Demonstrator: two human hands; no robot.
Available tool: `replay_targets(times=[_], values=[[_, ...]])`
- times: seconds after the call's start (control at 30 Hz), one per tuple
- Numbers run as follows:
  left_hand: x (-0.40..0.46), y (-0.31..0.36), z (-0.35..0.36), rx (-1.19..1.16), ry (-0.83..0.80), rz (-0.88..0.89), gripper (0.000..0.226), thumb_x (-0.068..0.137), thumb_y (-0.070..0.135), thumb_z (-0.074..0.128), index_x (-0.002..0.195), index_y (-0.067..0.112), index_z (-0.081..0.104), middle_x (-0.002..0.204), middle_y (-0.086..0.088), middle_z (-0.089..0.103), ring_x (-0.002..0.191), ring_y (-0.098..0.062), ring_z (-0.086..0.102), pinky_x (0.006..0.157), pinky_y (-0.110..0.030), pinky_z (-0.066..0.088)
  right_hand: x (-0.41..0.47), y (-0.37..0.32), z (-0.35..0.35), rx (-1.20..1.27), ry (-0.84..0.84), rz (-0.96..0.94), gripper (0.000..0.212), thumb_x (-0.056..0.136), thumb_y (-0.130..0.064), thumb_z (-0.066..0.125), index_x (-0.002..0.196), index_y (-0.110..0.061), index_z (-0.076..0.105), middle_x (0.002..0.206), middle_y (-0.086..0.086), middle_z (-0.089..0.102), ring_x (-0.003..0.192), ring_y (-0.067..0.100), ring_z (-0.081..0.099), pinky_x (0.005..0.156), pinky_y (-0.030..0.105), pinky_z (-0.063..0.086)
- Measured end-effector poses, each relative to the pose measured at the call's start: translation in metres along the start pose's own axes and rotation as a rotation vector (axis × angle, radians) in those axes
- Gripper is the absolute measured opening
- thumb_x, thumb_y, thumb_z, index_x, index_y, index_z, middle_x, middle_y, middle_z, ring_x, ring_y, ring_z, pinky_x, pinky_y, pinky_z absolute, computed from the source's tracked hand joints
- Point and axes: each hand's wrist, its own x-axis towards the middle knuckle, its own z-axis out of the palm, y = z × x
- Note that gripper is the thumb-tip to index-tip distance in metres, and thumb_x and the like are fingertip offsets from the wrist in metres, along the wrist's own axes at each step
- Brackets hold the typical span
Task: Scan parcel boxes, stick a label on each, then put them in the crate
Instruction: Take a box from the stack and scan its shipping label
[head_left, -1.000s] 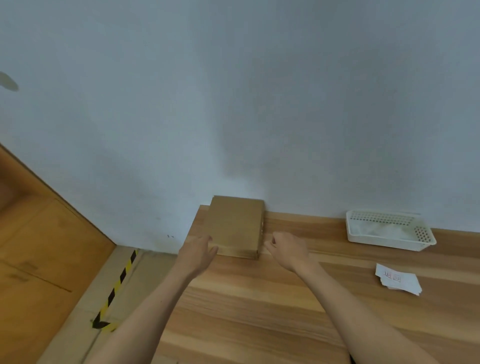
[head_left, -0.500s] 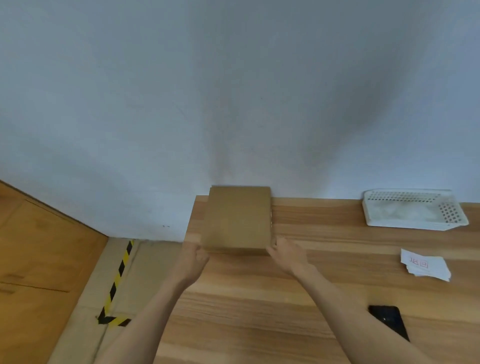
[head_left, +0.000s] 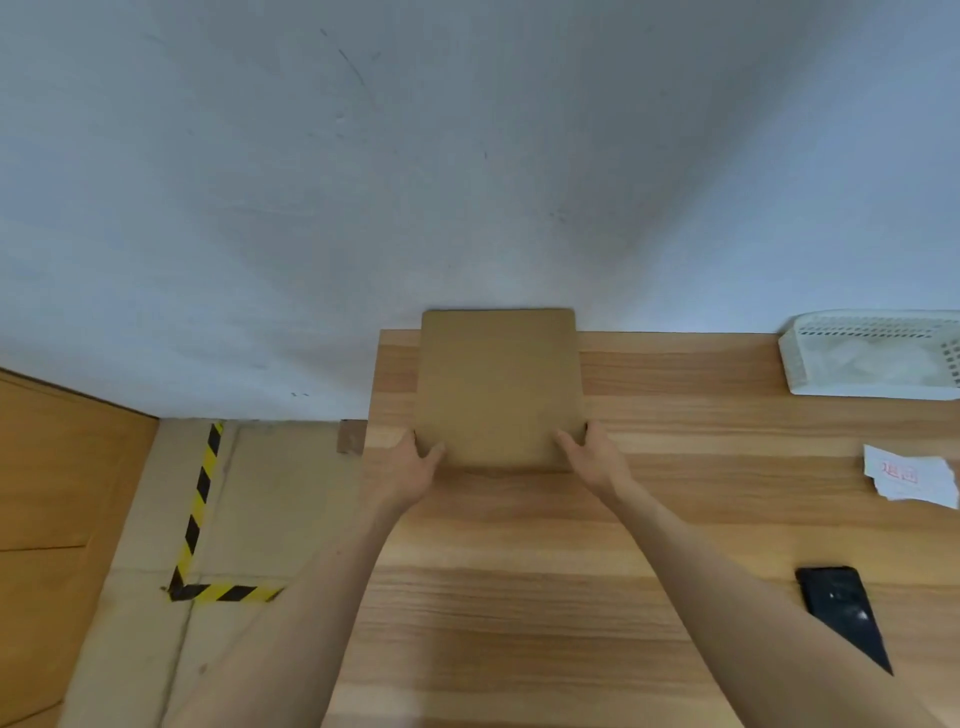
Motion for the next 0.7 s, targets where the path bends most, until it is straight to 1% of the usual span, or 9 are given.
replay_targets(times=[0.13, 0.23, 0.33, 0.43, 0.5, 0.53, 0.6, 0.67, 0.7], values=[[0.008, -0.006, 0.002, -0.158, -0.051, -0.007, 0.048, 0.106, 0.028, 0.053, 0.149, 0.010, 0.044, 0.140, -0.003, 0.057, 0.120, -0.020, 0.054, 0.090, -0.018, 0.037, 0.000, 0.005, 0.007, 0.211, -0.007, 0.023, 0.050, 0.103, -0.034, 0.056, 0.143, -0.007, 0.043, 0.142, 0.011, 0.056, 0.130, 0.031, 0.053, 0.097, 0.031, 0.041], [0.005, -0.004, 0.002, -0.251, -0.081, 0.003, 0.048, 0.106, 0.026, 0.054, 0.150, 0.012, 0.042, 0.137, 0.003, 0.054, 0.118, -0.015, 0.051, 0.093, -0.019, 0.037, -0.004, 0.006, 0.004, 0.320, -0.037, 0.027, 0.048, 0.103, -0.028, 0.057, 0.144, -0.009, 0.042, 0.140, 0.010, 0.057, 0.125, 0.026, 0.054, 0.091, 0.025, 0.039], [-0.004, -0.006, 0.007, -0.348, -0.127, 0.000, 0.047, 0.104, 0.025, 0.057, 0.148, 0.014, 0.045, 0.141, 0.001, 0.058, 0.124, -0.016, 0.055, 0.099, -0.025, 0.041, -0.013, 0.009, -0.005, 0.312, -0.023, 0.033, 0.049, 0.102, -0.028, 0.059, 0.143, -0.007, 0.045, 0.137, 0.011, 0.059, 0.125, 0.028, 0.055, 0.092, 0.026, 0.040], [-0.028, 0.001, 0.013, -0.399, -0.141, 0.053, 0.043, 0.102, 0.023, 0.061, 0.143, 0.015, 0.053, 0.132, 0.005, 0.063, 0.126, -0.015, 0.058, 0.100, -0.024, 0.043, -0.030, 0.027, -0.022, 0.309, 0.019, 0.015, 0.045, 0.098, -0.032, 0.063, 0.135, -0.009, 0.054, 0.131, 0.009, 0.064, 0.119, 0.027, 0.061, 0.096, 0.034, 0.048], [-0.042, 0.004, 0.017, -0.392, -0.169, 0.087, 0.045, 0.098, 0.034, 0.066, 0.141, 0.024, 0.055, 0.130, 0.012, 0.064, 0.121, -0.010, 0.059, 0.099, -0.025, 0.044, -0.042, 0.041, -0.033, 0.320, 0.041, -0.002, 0.049, 0.095, -0.037, 0.067, 0.134, -0.011, 0.053, 0.127, 0.007, 0.066, 0.116, 0.025, 0.063, 0.100, 0.042, 0.050], [-0.050, 0.008, 0.019, -0.370, -0.179, 0.115, 0.050, 0.094, 0.043, 0.069, 0.139, 0.028, 0.055, 0.129, 0.015, 0.064, 0.118, -0.007, 0.059, 0.099, -0.027, 0.045, -0.050, 0.047, -0.041, 0.330, 0.050, -0.013, 0.053, 0.094, -0.040, 0.069, 0.135, -0.011, 0.051, 0.126, 0.006, 0.065, 0.113, 0.024, 0.063, 0.099, 0.042, 0.051], [-0.064, 0.016, 0.025, -0.340, -0.168, 0.138, 0.062, 0.085, 0.055, 0.074, 0.139, 0.032, 0.055, 0.127, 0.019, 0.065, 0.117, -0.005, 0.059, 0.102, -0.031, 0.048, -0.070, 0.059, -0.058, 0.375, 0.061, -0.038, 0.058, 0.091, -0.042, 0.073, 0.136, -0.014, 0.048, 0.123, 0.001, 0.065, 0.107, 0.016, 0.064, 0.091, 0.032, 0.053], [-0.077, 0.028, 0.032, -0.335, -0.151, 0.193, 0.057, 0.082, 0.048, 0.080, 0.134, 0.035, 0.058, 0.122, 0.021, 0.067, 0.114, -0.001, 0.061, 0.098, -0.024, 0.049, -0.085, 0.069, -0.077, 0.378, 0.072, -0.101, 0.052, 0.088, -0.040, 0.076, 0.130, -0.022, 0.051, 0.117, -0.009, 0.066, 0.101, 0.003, 0.063, 0.078, 0.014, 0.049], [-0.082, 0.034, 0.035, -0.330, -0.142, 0.221, 0.052, 0.083, 0.041, 0.082, 0.129, 0.037, 0.059, 0.119, 0.022, 0.068, 0.111, 0.002, 0.061, 0.093, -0.019, 0.048, -0.090, 0.073, -0.086, 0.368, 0.077, -0.141, 0.049, 0.087, -0.037, 0.078, 0.127, -0.024, 0.052, 0.113, -0.013, 0.066, 0.098, -0.003, 0.061, 0.073, 0.009, 0.047]])
